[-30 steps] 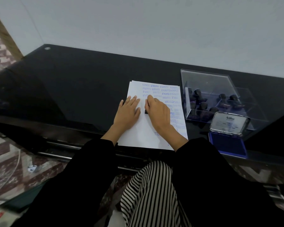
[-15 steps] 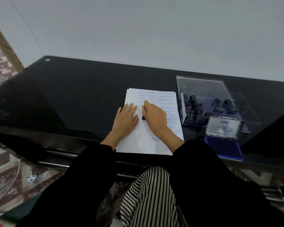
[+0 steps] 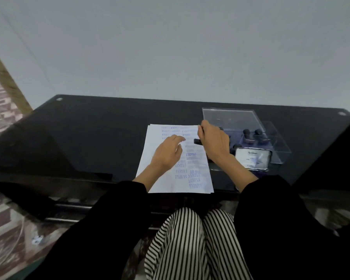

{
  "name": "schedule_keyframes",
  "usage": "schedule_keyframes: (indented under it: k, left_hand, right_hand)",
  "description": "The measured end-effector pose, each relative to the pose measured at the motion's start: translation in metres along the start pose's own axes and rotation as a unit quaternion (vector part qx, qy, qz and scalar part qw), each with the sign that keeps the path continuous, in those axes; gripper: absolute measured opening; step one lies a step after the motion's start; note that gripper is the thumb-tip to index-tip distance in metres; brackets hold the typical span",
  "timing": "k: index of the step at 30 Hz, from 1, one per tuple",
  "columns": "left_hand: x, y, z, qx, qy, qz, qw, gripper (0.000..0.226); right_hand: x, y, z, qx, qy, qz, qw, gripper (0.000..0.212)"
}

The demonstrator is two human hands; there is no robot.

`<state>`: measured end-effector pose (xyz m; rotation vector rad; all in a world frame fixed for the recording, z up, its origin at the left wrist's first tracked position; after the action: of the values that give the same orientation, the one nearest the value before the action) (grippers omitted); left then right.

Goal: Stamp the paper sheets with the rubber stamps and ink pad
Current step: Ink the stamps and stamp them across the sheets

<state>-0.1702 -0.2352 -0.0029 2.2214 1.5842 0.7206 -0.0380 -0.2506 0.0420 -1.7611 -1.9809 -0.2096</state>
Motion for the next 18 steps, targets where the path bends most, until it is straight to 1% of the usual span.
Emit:
schedule_keyframes:
  k: [2, 6, 11, 18]
  left_hand:
    - [-0.005, 0.021, 0.006, 0.000, -0.017, 0.015, 1.000, 0.032]
    - [-0.022, 0.058, 0.028, 0.009, -0.076, 0.059, 0.995, 0.036]
    - [-0.045, 0.090, 0.059, 0.034, -0.131, 0.083, 0.987, 0.053]
    - [-0.058, 0.115, 0.087, 0.051, -0.151, 0.091, 0.983, 0.072]
  right_hand:
    - [-0.013, 0.011, -0.012, -0.017, 0.000, 0.012, 1.000, 0.024]
    - [-0.041, 0.036, -0.030, -0.024, -0.007, 0.030, 0.999, 0.024]
    - [-0.073, 0.062, -0.048, -0.040, -0.014, 0.041, 0.998, 0.028]
    - [-0.104, 0.087, -0.053, -0.061, -0.032, 0.061, 0.996, 0.025]
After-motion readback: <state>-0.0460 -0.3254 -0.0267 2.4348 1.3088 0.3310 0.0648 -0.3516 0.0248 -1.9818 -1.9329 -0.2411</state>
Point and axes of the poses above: each hand's wrist, its own x-axis towards the middle knuckle, its own z-axis out of the palm, y = z × x, the point moved 6 cm from there along x, towards the middle knuckle, and after that the axes turned 10 degrees about -z, right-handed, at the moved point
